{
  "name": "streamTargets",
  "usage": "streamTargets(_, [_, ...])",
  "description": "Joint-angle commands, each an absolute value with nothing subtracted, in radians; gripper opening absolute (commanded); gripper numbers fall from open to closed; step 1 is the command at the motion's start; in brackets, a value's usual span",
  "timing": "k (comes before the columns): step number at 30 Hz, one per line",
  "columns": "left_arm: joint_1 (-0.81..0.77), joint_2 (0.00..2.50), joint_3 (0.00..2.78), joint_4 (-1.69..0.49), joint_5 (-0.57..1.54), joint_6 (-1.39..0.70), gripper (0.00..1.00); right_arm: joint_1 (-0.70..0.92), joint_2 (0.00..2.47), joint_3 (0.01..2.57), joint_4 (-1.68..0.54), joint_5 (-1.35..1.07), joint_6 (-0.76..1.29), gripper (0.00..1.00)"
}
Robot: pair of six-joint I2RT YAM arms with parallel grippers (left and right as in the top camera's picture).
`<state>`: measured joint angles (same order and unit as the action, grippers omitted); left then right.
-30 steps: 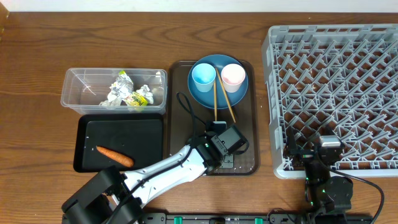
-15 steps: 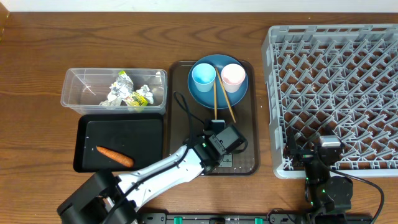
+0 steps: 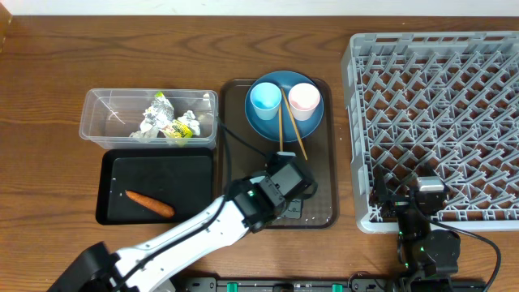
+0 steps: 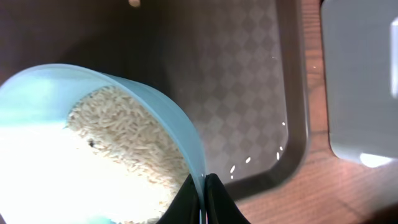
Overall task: Sort waste into correct bins and load items into the dishwasher rack
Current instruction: 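Lower the left gripper to the rice bowl rim and grasp it, then lift the rice bowl with the left gripper over the black tray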
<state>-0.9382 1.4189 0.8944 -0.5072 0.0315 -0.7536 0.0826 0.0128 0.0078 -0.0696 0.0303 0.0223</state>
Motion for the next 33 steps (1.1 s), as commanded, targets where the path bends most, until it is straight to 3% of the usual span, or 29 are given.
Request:
streamTargets(1, [-0.905,1.365,0.901,-0.543,0.033,-0.709,0.06,0.082,0.011,0.006,-0.072,0.03,0.036,0.99])
streamTargets(13, [-0.64,1.231,0.901,-0.747,0.034,-0.611,0.06,0.082,0.011,0.006,-0.072,0.029,0.036,0.99])
streamTargets(25, [-0.385,1.171,0.901,-0.811,0.043,-0.467,0.06,0.082,0.011,0.006,-0.072,0.03,0.036,0.99])
streamTargets(33, [-0.14,1.171,0.901,-0.815,0.264,-0.321,0.06,0.082,0.011,0.006,-0.072,0.029,0.036,0.99])
